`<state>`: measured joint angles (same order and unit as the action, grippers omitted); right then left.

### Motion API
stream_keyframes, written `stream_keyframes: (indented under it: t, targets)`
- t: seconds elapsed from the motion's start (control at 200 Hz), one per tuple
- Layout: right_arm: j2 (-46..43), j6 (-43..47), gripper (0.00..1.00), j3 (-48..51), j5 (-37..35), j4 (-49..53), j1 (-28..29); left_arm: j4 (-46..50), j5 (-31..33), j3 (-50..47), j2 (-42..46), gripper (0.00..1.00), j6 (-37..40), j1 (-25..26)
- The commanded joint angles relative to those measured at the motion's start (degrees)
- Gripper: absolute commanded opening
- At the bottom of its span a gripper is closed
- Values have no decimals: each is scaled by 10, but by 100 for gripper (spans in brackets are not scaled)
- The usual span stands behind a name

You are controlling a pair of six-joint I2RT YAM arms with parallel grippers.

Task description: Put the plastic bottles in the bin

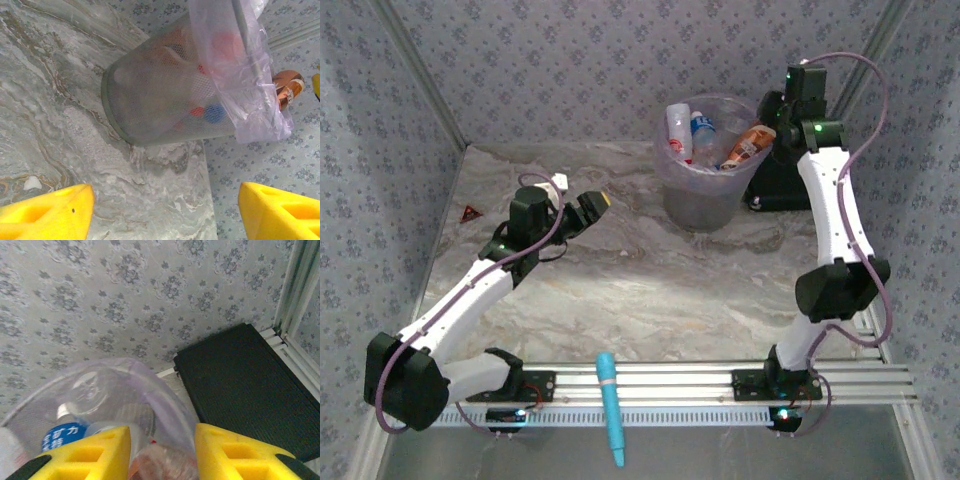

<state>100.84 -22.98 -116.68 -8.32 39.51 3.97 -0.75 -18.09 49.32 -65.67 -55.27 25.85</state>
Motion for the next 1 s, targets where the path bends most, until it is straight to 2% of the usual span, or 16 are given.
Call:
stream_keyframes:
  t: [0.0, 0.18, 0.415, 0.625, 0.815, 0.994]
  targets:
    - [18, 19, 40, -18, 47, 24, -7, 7, 7, -2, 15, 76, 13, -4]
    - [21, 14, 34, 34, 124, 7, -2, 5, 6, -1, 12, 76, 11, -5]
    - [-2, 9, 32, 123, 111, -23, 21, 9, 8, 2, 17, 75, 11, -7]
    - [-18, 22, 32, 116, 91, -21, 21, 12, 9, 2, 18, 75, 13, -8]
    - [-35, 40, 44, 46, 102, 10, 0, 13, 13, 0, 17, 75, 16, -8]
    - [-53, 37, 56, 66, 134, 19, -44, 31, 25, -2, 21, 76, 30, -8]
